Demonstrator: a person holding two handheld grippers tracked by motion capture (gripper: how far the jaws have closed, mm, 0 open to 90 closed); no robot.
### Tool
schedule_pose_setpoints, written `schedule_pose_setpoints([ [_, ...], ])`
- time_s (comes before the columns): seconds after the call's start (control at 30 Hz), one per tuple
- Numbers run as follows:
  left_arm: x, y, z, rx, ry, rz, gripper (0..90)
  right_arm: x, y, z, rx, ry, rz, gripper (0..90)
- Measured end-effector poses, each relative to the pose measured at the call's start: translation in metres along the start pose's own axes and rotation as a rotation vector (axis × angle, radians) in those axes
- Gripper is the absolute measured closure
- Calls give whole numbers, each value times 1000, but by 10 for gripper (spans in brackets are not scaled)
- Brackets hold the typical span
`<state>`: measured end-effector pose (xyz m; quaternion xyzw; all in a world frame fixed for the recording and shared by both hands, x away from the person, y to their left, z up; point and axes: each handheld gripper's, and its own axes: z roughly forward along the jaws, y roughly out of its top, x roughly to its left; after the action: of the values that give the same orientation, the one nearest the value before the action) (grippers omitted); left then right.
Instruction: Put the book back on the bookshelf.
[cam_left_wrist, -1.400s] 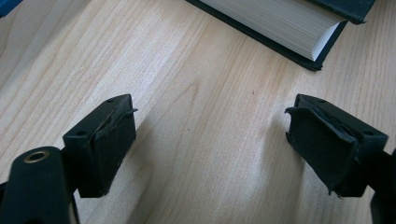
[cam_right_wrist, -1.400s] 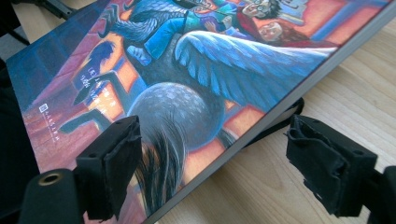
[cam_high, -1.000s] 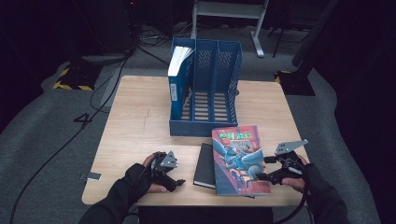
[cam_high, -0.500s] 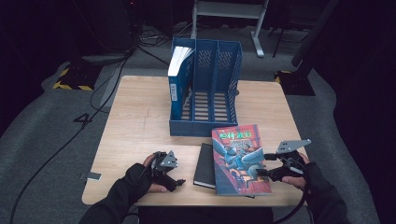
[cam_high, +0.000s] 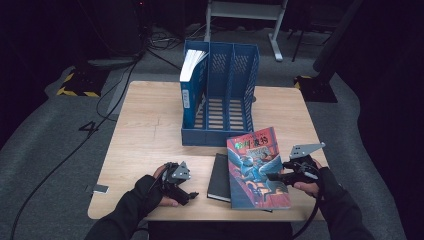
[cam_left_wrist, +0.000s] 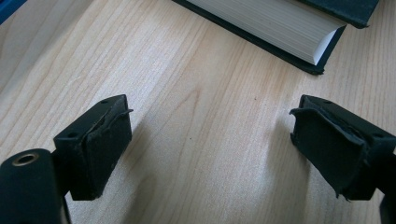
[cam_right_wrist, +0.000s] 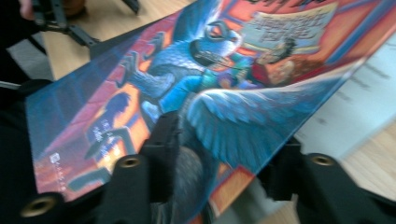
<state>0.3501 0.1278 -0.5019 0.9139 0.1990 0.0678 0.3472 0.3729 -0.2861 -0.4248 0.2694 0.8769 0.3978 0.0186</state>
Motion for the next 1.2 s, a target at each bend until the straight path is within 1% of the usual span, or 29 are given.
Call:
schedule_pose_setpoints([
  [0.03, 0, 0, 0, 0, 0, 0, 120, 0, 1, 2, 3, 10, 0, 580],
  [0.07, 0, 0, 0, 0, 0, 0, 120, 0, 1, 2, 3, 10, 0, 580],
  [0.1, 0, 0, 0, -1, -2, -7, 120, 0, 2, 5, -8, 33, 3, 626],
  [0.17, 0, 0, 0, -2, -3, -4, 120, -1, 3, 6, -11, 39, 4, 640],
  [0.23, 0, 1, 0, 2, -2, -8, 120, -2, 2, 7, -24, 58, 16, 659],
  [0.33, 1, 1, 0, 8, -3, 1, 121, -5, -1, 8, -48, 77, 34, 691],
  [0.5, 2, 2, 0, 20, 3, 1, 121, -2, -1, 7, -76, 64, 20, 728],
  [0.57, 2, 3, -1, 22, 7, -8, 125, -1, -1, 7, -81, 63, 22, 736],
  [0.6, 2, 3, -1, 19, 9, -19, 133, -1, -1, 8, -84, 61, 20, 741],
  [0.67, 3, 3, -2, 23, 19, -27, 162, 0, 1, 10, -90, 57, 20, 751],
  [0.7, 4, 4, -2, 27, 32, -32, 162, 1, 1, 11, -91, 54, 17, 753],
  [0.73, 5, 5, -3, 22, 48, -34, 176, 2, 3, 12, -91, 52, 11, 753],
  [0.77, 8, 6, -4, 13, 63, -45, 208, 3, 4, 12, -89, 50, 7, 754],
  [0.8, 11, 8, -4, -2, 64, -57, 233, 4, 5, 13, -89, 48, 1, 754],
  [0.83, 14, 11, -3, -2, 70, -63, 226, 5, 6, 14, -86, 50, 0, 754],
  [0.87, 17, 13, -2, -2, 85, -64, 225, 5, 6, 15, -87, 53, 1, 755],
  [0.9, 17, 13, -2, -2, 85, -64, 228, 5, 6, 15, -87, 53, 1, 755],
  [0.97, 23, 18, -1, -8, 104, -72, 229, 6, 7, 17, -89, 59, 3, 755],
  [1.0, 24, 20, -1, -5, 113, -68, 233, 6, 8, 18, -87, 63, 5, 755],
  [1.1, 29, 28, 0, -27, 132, -73, 242, 8, 9, 21, -88, 76, 5, 755],
  [1.13, 29, 31, 1, -32, 146, -68, 243, 9, 10, 23, -87, 78, 3, 755],
  [1.2, 30, 36, 1, -52, 142, -67, 251, 10, 11, 25, -89, 84, 1, 754],
])
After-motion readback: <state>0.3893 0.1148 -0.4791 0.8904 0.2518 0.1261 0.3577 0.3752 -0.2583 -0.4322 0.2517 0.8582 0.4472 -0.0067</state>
